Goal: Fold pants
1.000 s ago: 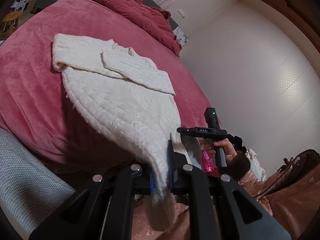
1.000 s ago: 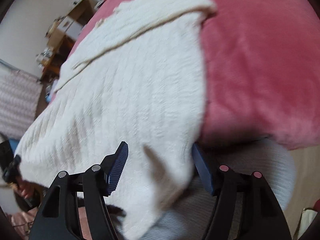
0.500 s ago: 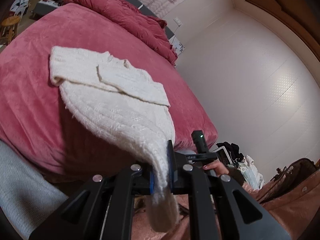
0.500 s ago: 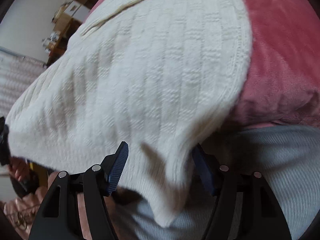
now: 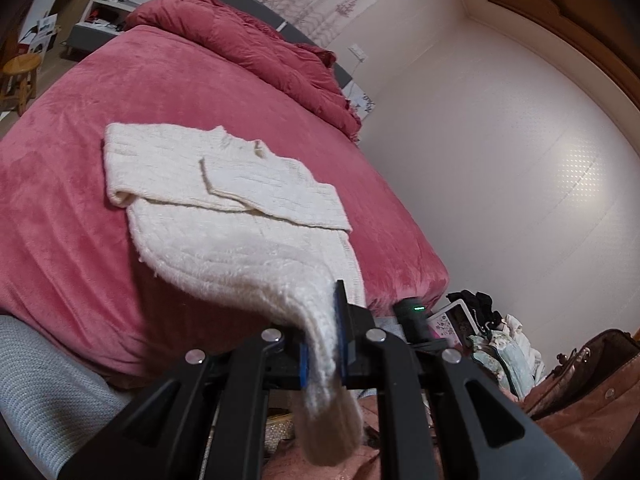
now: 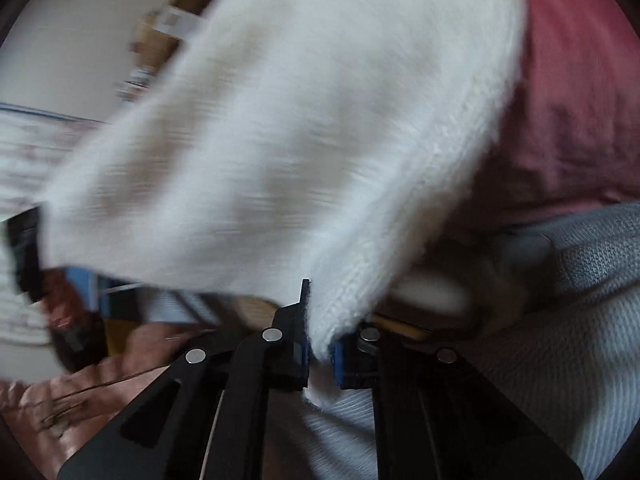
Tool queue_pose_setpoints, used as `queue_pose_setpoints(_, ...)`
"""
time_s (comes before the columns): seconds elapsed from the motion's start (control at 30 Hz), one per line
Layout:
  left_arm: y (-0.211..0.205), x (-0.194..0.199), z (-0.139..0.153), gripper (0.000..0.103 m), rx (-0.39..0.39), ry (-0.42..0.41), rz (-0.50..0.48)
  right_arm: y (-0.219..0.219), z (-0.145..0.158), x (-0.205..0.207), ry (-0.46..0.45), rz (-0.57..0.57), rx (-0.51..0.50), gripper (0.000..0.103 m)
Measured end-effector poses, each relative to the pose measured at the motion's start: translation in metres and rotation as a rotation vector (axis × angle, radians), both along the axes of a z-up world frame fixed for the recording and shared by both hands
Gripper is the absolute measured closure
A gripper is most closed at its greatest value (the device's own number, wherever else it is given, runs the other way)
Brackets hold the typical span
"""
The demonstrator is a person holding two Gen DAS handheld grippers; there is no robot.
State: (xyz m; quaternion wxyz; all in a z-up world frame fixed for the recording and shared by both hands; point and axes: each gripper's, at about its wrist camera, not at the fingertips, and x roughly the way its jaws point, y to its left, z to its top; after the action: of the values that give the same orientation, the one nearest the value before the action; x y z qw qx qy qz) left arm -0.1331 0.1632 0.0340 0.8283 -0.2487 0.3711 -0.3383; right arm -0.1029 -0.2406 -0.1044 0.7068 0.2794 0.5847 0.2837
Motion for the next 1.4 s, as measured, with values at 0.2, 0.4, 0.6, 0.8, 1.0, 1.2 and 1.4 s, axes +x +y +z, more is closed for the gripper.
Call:
queue_pose_setpoints(0.2,0.008,0.029,0.007,0.093,0.032,-0.005,0.027,-0.054,0.074,0.025,-0.186,-0.132,0.313,0.096)
queue_pose_setpoints(0.4,0.015,0.11,0.001,0.092,-0.044,0.06,0.075,-0.09,0.097,0.114,-0.246,-0.308,0.472,0.096)
queue_pose_setpoints(0.6,0.009,0.202,-0.037,0.09,-0.027,0.118,0.166,-0.096,0.046,0.208,-0.158,-0.488,0.448,0.096)
queue_pose_setpoints(0.8,0.013,0.245,-0.093,0.055,0.03,0.207,0.302,-0.079,0.019,0.217,-0.213,-0.54,0.27,0.073)
queue_pose_setpoints(1.0,0.039,0.214,-0.088,0.039,0.043,0.089,0.415,-0.104,0.062,0.185,-0.467,-0.564,0.0,0.027)
queue_pose_setpoints(1.2,-0.007,0.219,-0.086,0.039,0.311,0.031,0.31,-0.078,0.074,0.22,-0.495,-0.341,-0.325,0.045)
queue_pose_setpoints(1.4,-0.022,0.248,-0.087,0.046,0.408,0.097,0.239,-0.076,0.045,0.236,-0.427,-0.256,-0.406,0.056)
